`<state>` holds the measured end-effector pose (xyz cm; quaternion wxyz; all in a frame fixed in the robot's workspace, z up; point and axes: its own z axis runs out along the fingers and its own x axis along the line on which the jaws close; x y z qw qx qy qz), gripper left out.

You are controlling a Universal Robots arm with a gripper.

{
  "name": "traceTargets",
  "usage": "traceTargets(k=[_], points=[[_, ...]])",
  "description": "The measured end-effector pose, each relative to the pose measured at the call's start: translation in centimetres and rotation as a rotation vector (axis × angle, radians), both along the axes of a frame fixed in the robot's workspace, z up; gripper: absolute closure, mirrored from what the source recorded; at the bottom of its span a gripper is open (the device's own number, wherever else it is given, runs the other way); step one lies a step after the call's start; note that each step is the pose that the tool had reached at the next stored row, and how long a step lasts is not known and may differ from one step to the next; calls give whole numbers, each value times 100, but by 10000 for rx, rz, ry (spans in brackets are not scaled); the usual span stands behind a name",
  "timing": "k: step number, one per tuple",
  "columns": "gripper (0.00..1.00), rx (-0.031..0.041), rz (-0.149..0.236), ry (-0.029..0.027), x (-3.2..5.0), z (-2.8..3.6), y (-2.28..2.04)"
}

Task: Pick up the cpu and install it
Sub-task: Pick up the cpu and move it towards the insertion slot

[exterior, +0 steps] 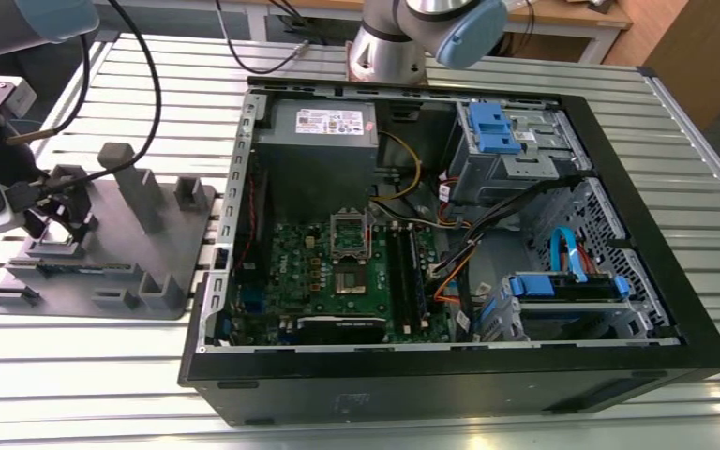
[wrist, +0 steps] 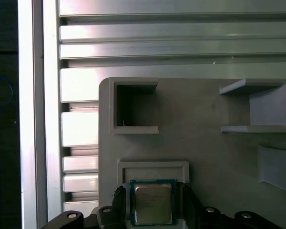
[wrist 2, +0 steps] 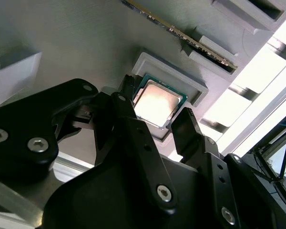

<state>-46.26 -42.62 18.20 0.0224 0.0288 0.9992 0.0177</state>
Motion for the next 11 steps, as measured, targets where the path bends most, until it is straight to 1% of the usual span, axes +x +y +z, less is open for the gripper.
traceTargets(k=[7,9,10,11], points=[[41,-11,0,0,0,0,0],[43,-14,0,1,0,0,0],[49,-16,0,1,0,0,0],[49,-18,0,0,0,0,0]])
